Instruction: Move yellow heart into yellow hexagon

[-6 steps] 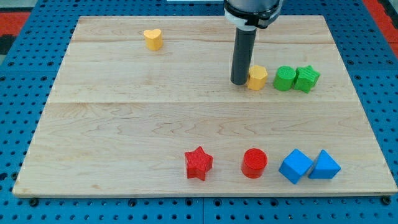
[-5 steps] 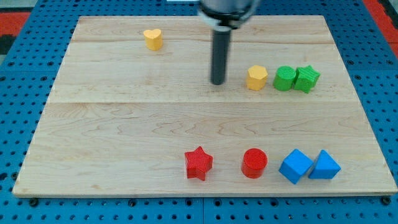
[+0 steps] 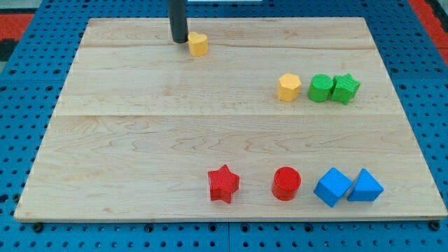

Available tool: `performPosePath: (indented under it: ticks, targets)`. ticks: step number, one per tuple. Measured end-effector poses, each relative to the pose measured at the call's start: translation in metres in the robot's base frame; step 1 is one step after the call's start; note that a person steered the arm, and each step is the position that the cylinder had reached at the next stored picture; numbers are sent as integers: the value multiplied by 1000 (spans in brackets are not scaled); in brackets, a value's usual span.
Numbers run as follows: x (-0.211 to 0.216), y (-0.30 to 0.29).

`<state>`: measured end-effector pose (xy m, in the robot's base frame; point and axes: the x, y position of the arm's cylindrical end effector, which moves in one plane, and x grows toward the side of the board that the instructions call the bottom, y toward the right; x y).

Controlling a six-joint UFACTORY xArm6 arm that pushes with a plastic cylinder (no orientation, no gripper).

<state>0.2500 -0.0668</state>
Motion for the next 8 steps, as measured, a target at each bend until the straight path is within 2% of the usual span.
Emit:
performPosePath:
  ticks: [1, 2, 5, 6, 7, 8]
  targets:
    - [50, 83]
    - [91, 132]
    - [114, 126]
    - [132, 90]
    - [193, 69]
    - [207, 109]
